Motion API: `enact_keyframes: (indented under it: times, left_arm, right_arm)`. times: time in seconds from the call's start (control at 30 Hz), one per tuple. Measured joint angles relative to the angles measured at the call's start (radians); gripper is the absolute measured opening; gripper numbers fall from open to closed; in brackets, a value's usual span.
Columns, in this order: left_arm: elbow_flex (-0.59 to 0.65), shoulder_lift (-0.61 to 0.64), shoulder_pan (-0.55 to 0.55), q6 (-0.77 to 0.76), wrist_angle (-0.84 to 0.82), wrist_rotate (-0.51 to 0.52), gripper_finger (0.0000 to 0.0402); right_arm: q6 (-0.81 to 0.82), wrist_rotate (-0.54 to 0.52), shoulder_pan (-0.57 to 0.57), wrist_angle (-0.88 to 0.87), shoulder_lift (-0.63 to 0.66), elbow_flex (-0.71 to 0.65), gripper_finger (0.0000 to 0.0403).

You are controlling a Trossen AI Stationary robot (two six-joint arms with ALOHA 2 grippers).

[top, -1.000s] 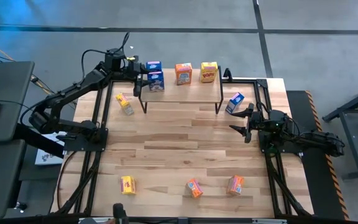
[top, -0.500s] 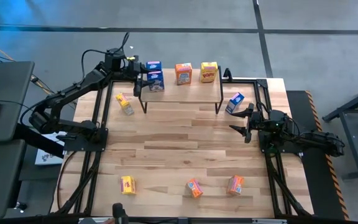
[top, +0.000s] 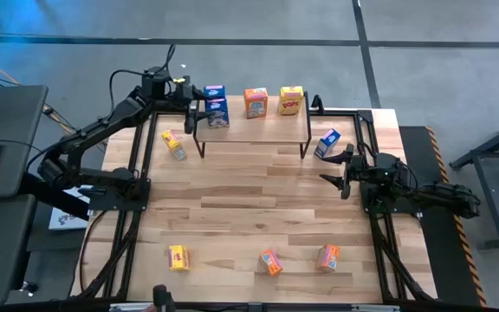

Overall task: Stack cereal on shelf
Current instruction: Put the bottom blue cereal box aligned with the other blue cereal box on the shelf, then put the left orange cereal box aligned with the other orange cereal box on the shelf

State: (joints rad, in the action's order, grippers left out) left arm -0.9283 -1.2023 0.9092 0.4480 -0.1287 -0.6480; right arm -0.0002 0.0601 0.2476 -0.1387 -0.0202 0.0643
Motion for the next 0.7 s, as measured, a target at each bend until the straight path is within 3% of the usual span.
enact_keyframes:
  times: [0.43,0.7]
  left_arm:
    - [0.000,0.093,0.000,-0.002,0.015,0.056,0.0251]
    - [0.000,0.161,-0.031,-0.086,0.037,0.092,0.0251]
  right_arm:
    - [0.000,0.000,0.000,0.000,0.000,0.000,0.0273]
    - [0.000,0.000,0.000,0.000,0.000,0.000,0.0273]
